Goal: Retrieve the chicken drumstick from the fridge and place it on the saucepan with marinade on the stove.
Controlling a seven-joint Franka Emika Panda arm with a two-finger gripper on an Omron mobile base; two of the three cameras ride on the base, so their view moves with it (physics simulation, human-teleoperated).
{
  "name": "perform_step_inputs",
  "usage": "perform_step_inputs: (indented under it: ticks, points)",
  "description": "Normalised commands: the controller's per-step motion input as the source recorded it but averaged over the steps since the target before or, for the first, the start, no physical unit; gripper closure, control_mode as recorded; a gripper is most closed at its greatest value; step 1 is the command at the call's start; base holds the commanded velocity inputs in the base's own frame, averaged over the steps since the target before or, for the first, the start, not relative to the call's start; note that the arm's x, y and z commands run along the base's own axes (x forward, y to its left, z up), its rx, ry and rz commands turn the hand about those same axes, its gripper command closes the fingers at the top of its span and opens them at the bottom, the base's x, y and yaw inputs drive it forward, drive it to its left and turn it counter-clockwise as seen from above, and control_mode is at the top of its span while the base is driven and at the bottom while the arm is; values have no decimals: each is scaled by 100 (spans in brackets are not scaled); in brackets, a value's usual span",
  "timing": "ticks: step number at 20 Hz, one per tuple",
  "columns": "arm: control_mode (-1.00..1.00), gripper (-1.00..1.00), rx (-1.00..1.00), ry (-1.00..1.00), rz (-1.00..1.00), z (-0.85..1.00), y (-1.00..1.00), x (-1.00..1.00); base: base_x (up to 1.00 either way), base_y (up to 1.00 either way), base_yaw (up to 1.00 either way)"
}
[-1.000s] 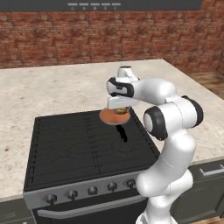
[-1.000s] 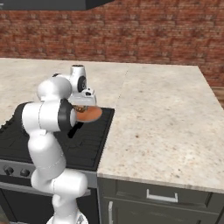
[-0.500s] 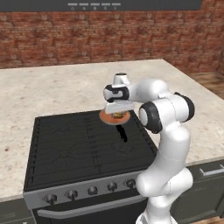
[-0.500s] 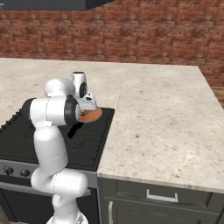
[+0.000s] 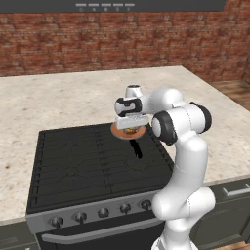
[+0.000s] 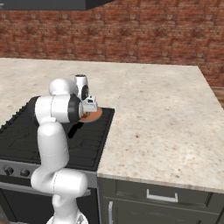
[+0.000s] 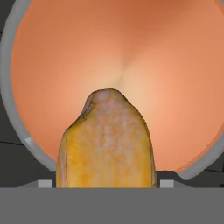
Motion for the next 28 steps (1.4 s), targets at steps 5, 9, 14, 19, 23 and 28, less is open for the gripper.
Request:
perform_step_inputs:
  ticks: [5,9,14,19,23,28]
  points:
    - [-100,100,0,0,0,-3,0,11,0,0,0]
    - [-100,100,0,0,0,0,0,6,0,0,0]
    - [-100,100,0,0,0,-1,0,17,0,0,0]
    - [-100,100,0,0,0,-6,0,28,0,0,0]
    - [-100,100,0,0,0,-4,0,27,0,0,0]
    - [-100,100,0,0,0,-4,0,23,0,0,0]
